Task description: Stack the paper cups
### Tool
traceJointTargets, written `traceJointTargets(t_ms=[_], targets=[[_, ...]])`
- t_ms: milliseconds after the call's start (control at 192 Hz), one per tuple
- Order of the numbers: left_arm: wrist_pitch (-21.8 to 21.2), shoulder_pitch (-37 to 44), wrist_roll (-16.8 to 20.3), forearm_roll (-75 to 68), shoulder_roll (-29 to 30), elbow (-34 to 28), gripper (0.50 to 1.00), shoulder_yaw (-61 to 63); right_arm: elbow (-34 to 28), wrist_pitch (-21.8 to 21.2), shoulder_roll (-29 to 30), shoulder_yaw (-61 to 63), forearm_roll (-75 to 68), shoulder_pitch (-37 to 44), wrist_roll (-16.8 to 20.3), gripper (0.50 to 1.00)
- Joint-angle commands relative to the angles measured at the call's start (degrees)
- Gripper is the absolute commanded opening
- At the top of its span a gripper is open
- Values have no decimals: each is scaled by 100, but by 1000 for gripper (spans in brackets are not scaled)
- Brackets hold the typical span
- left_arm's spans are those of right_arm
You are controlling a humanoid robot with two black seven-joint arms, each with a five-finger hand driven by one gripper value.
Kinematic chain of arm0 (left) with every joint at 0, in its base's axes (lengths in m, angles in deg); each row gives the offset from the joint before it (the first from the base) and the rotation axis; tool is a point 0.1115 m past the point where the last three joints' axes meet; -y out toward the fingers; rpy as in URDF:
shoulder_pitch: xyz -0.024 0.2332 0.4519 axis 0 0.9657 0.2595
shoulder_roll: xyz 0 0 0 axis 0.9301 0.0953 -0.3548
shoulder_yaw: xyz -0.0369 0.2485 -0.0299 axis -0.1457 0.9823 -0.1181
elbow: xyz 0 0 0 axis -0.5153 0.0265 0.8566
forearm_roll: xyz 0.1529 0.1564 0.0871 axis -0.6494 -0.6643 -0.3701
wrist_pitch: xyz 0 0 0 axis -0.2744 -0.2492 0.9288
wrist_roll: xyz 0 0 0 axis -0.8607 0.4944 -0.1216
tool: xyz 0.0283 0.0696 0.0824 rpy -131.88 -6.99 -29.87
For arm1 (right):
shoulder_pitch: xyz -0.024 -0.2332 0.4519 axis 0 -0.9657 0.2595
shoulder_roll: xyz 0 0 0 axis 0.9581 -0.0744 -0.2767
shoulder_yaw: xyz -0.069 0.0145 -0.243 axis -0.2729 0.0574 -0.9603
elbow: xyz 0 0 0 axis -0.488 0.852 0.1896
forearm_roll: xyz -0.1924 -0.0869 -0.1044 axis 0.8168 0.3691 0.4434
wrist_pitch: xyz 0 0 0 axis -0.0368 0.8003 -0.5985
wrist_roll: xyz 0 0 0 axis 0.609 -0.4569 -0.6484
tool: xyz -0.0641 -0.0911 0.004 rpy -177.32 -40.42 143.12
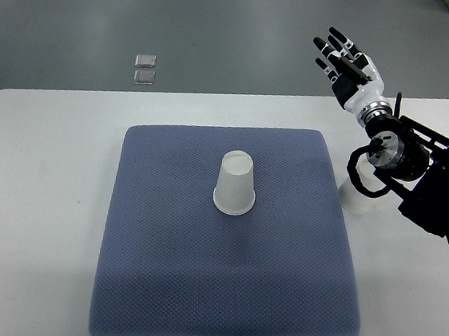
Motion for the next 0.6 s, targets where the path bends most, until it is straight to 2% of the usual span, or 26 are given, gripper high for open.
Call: traceJointTargets(t_ms=[0, 593], targets=[[0, 0, 0, 0, 0, -1, 1000, 0, 0, 0, 0, 0, 0, 0, 6, 915], [0, 0, -9, 0, 0, -27, 1000, 18, 0, -9, -9, 0, 0, 9, -3, 913]])
